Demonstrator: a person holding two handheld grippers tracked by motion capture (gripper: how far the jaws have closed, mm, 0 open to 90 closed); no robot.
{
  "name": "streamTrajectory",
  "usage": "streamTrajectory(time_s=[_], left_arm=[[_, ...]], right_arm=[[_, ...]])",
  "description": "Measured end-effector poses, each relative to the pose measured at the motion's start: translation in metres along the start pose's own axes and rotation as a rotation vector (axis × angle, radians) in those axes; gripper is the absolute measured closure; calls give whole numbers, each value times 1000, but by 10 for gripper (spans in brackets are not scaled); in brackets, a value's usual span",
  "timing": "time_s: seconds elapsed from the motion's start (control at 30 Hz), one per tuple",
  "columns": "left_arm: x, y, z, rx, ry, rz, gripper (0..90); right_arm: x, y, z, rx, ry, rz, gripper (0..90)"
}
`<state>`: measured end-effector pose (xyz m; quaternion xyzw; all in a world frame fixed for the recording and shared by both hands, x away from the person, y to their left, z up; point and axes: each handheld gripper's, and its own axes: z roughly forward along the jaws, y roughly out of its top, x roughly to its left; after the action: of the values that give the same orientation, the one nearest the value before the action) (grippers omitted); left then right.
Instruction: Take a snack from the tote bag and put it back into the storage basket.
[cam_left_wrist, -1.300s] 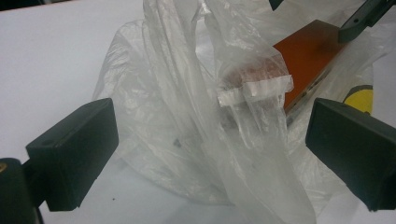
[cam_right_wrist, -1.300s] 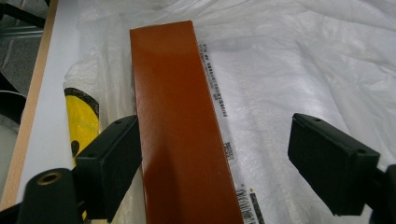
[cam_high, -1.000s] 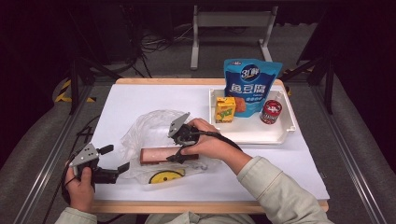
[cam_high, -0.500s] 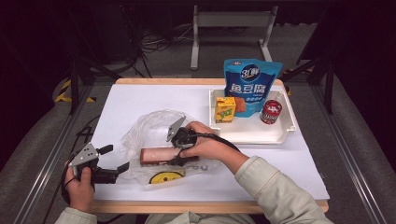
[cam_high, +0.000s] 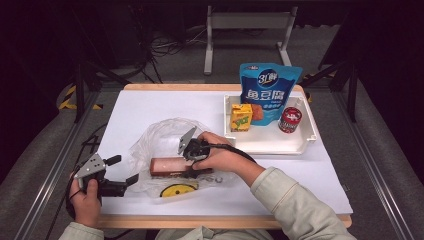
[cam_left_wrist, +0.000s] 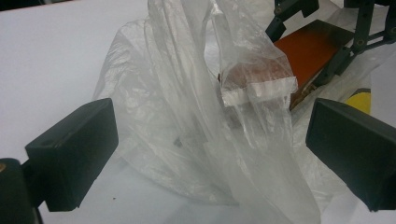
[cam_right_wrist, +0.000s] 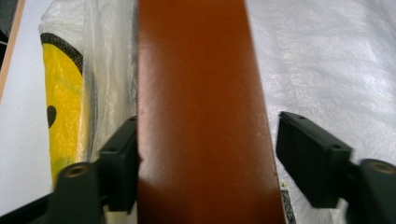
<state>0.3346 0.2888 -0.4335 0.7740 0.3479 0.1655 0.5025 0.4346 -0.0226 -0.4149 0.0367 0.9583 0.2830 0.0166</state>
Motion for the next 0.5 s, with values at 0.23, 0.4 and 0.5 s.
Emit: streamTrajectory(time_s=[0.23, 0.4, 0.5], left_arm=[[0, 0, 0, -1, 0, -1, 31], [0, 0, 0, -1, 0, 1, 31], [0, 0, 0, 0, -1, 3, 31]], right_arm=[[1, 2, -5, 22, -2, -35, 429], [1, 5, -12, -15, 2, -31, 429], [1, 6, -17, -32, -6, -29, 428]])
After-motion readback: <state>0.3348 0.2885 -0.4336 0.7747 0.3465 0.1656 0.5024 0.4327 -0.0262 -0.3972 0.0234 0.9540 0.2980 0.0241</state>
